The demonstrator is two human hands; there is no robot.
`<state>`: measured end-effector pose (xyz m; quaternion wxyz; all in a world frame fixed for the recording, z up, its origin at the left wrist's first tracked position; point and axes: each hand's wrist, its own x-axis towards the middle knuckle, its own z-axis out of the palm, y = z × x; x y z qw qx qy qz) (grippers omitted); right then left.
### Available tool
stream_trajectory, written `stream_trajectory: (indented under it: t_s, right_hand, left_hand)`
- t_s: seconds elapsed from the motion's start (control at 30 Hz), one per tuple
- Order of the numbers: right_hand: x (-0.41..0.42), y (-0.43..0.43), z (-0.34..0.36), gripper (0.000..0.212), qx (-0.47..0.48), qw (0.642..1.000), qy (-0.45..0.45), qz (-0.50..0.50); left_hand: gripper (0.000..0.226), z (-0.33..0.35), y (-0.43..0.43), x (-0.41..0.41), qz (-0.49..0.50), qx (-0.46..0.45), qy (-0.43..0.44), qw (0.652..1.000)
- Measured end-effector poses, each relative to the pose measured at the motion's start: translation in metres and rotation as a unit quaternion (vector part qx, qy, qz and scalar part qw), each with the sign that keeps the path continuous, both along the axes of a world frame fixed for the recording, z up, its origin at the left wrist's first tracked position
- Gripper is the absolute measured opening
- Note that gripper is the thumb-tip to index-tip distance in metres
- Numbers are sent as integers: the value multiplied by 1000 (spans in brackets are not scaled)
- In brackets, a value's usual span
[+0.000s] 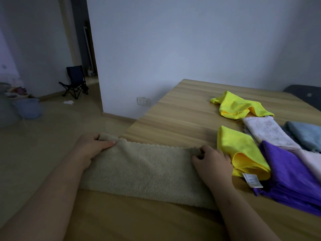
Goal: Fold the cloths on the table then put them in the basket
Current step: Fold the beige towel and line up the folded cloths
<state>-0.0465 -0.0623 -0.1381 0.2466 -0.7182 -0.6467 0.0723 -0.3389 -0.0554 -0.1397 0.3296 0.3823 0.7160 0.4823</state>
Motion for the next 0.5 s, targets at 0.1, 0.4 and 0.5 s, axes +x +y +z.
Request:
stream_trajectory:
  t_s: [0.1, 0.4, 0.5]
  right_hand:
    - [0, -3, 1, 29, -10, 1000, 12, 6]
    - [5, -4, 2, 21, 68, 980, 186, -4]
    - [7, -3, 6, 23, 76, 977, 196, -27]
  left_hand:
    - [69, 2, 1, -2, 11, 3, -22, 1000]
    - [41, -2, 3, -1, 43, 42, -82, 995]
    - [33, 6, 4, -1, 35, 28, -96, 994]
